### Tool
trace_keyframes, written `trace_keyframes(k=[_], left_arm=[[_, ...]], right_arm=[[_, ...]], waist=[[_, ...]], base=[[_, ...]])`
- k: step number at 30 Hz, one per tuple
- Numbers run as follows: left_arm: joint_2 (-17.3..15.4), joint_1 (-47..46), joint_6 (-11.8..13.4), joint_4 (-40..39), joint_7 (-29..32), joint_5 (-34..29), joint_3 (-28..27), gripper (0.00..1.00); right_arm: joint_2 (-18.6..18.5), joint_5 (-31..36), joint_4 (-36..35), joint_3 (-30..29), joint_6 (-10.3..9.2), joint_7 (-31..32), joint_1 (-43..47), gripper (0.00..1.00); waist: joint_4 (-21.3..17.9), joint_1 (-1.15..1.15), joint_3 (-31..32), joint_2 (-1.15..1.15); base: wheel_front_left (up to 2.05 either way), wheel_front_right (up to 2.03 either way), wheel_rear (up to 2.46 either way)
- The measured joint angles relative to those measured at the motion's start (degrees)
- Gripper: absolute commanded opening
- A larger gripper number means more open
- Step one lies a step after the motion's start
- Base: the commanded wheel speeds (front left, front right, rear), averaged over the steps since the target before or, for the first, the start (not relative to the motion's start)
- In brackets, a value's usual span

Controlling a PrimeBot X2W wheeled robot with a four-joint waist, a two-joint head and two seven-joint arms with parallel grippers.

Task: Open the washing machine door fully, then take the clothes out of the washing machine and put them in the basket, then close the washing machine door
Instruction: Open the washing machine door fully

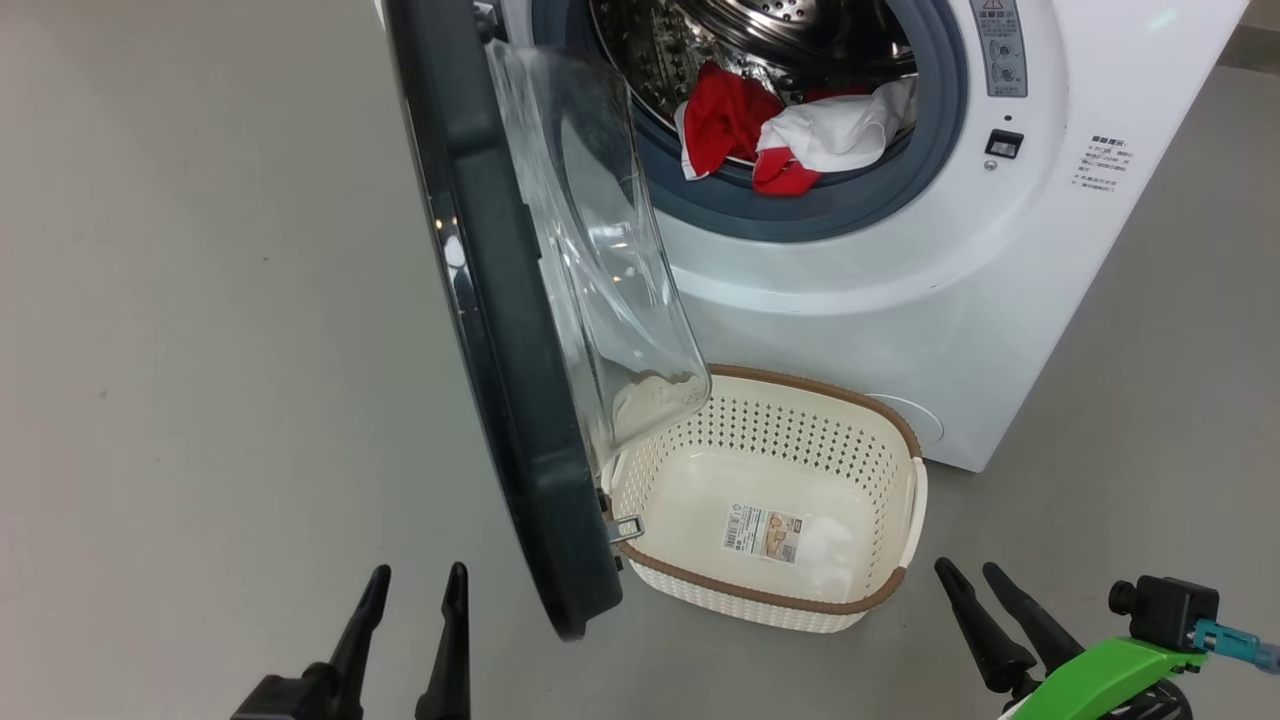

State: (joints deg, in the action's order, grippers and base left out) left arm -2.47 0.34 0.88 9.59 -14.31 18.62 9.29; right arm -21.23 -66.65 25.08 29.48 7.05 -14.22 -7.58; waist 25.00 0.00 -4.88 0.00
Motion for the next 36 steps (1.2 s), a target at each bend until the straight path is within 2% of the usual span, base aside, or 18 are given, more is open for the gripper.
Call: trace_keyframes(k=[14, 21, 36], left_arm=[[0.01, 0.00, 0.00, 0.05, 0.00, 0.02, -0.21, 1.00], [0.01, -0.01, 0.01, 0.05, 0.00, 0.09, -0.22, 1.00], [0.01, -0.01, 0.00, 0.08, 0.01, 0.09, -0.20, 1.00]], right_arm=[[4.24, 20.38, -0.46, -13.80, 0.01, 0.00, 4.30, 1.00], [6.31, 32.18, -3.23, -20.06, 0.01, 0.00, 5.41, 1.00], [11.65, 48.60, -11.81, -30.95, 0.08, -0.13, 9.92, 1.00]], waist=[[-0.25, 0.00, -0.40, 0.00], [-0.19, 0.00, -0.81, 0.00], [-0.17, 0.00, -0.84, 0.00]], base=[[0.00, 0.00, 0.00], [0.00, 0.00, 0.00], [0.00, 0.00, 0.00]])
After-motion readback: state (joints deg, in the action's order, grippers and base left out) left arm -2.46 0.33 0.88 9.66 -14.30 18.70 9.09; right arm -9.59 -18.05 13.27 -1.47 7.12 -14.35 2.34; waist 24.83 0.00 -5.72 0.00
